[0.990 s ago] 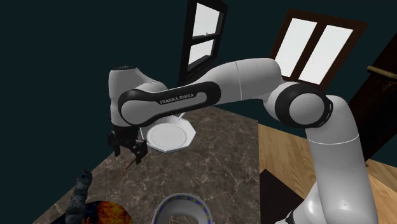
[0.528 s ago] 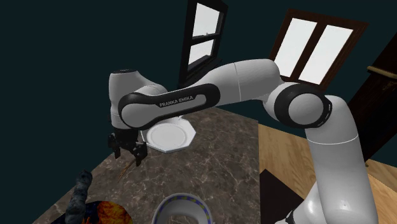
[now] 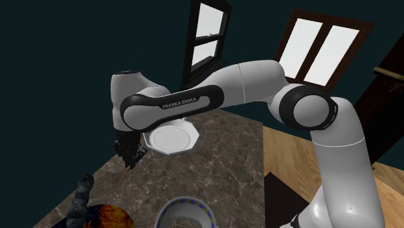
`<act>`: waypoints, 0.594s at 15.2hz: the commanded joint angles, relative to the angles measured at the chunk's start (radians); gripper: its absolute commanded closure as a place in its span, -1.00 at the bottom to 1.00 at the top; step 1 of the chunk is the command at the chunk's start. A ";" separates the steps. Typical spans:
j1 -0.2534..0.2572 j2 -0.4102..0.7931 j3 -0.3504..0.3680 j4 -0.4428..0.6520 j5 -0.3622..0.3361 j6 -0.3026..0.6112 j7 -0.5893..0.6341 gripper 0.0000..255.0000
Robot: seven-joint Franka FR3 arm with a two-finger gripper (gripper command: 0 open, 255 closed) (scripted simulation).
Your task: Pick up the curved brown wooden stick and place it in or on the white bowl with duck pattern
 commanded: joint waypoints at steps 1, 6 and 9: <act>0.000 0.000 0.000 0.000 0.000 0.000 0.000 1.00; -0.001 -0.014 0.005 0.018 0.006 -0.031 -0.001 1.00; -0.001 -0.027 0.009 0.040 0.012 -0.064 -0.002 1.00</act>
